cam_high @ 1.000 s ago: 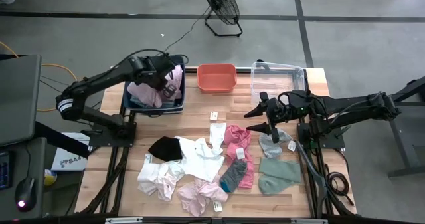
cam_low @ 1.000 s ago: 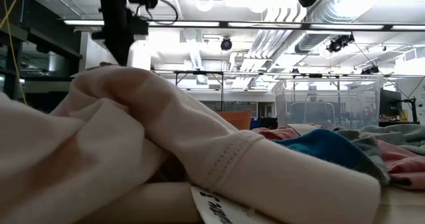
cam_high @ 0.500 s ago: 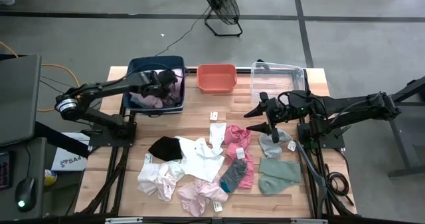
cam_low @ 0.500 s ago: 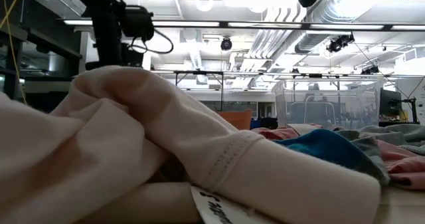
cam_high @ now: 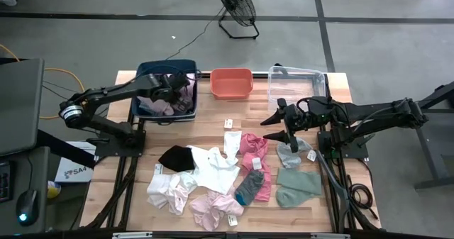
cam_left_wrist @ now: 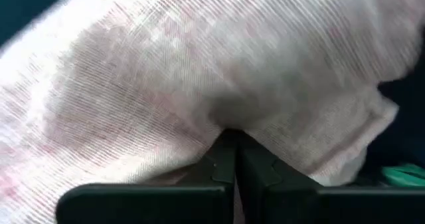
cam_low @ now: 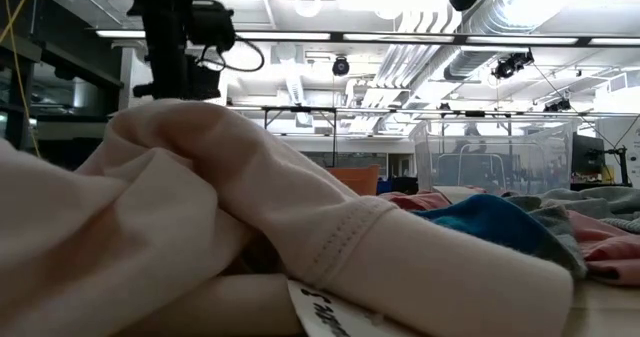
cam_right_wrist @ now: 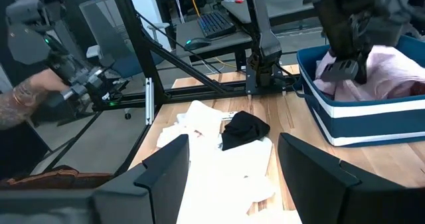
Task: Pick & Place Cloths
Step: Put the pink shirt into the blue laundry organizer, then put the gray sock into the orange bin
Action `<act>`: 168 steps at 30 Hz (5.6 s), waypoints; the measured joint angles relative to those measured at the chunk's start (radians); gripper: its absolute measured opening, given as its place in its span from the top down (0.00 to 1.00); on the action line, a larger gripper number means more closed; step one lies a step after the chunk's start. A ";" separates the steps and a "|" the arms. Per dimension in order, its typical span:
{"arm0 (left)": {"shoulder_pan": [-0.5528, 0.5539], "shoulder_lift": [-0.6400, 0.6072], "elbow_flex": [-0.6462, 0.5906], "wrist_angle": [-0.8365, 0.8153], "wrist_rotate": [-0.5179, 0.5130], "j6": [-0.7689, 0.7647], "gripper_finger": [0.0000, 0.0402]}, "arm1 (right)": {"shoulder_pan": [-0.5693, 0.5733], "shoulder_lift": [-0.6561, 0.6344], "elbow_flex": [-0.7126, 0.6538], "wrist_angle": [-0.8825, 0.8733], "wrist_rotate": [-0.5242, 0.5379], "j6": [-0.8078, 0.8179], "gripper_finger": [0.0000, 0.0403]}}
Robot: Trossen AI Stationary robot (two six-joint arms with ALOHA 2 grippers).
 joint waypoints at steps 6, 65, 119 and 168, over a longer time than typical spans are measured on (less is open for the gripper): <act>0.000 0.000 0.137 -0.139 0.017 0.006 0.98 | 0.000 0.000 0.000 0.000 0.000 0.000 0.45; -0.164 -0.165 0.157 -0.026 -0.008 -0.019 0.98 | 0.000 0.000 0.000 -0.114 0.000 0.015 0.45; -0.723 -0.274 -0.062 0.324 -0.244 -0.163 0.98 | 0.230 0.490 -0.072 -1.042 0.478 1.153 0.45; -0.720 -0.273 -0.062 0.336 -0.232 -0.178 0.98 | 0.260 0.410 -0.197 -0.778 0.476 1.043 0.99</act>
